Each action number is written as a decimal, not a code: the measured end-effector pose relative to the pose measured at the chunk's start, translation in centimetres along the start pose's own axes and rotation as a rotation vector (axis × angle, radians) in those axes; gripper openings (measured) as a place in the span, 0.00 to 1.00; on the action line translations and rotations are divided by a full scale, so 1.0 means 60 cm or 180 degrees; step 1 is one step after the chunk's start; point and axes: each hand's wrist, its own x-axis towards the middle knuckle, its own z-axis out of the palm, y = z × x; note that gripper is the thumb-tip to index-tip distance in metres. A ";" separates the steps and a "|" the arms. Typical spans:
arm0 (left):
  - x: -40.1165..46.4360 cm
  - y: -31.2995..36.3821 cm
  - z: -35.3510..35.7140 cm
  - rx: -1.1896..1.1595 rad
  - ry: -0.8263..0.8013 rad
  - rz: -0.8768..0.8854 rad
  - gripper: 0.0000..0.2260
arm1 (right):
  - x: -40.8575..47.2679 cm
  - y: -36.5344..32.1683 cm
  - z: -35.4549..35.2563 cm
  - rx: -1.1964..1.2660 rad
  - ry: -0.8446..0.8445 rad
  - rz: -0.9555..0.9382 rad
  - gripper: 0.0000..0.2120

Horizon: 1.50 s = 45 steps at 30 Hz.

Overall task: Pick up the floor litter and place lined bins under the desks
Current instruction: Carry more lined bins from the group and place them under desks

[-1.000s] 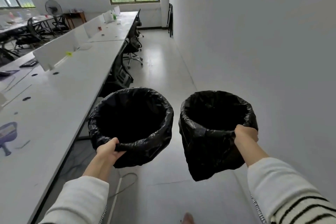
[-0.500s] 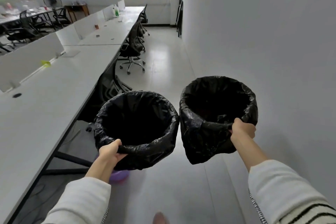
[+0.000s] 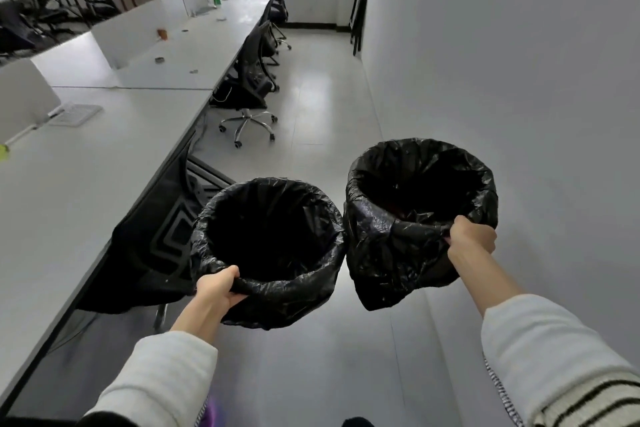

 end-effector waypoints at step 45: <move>1.381 1.251 1.620 0.0024 0.0222 -0.0443 0.08 | 1.190 -1.219 1.929 -0.0687 -0.0405 -0.0232 0.18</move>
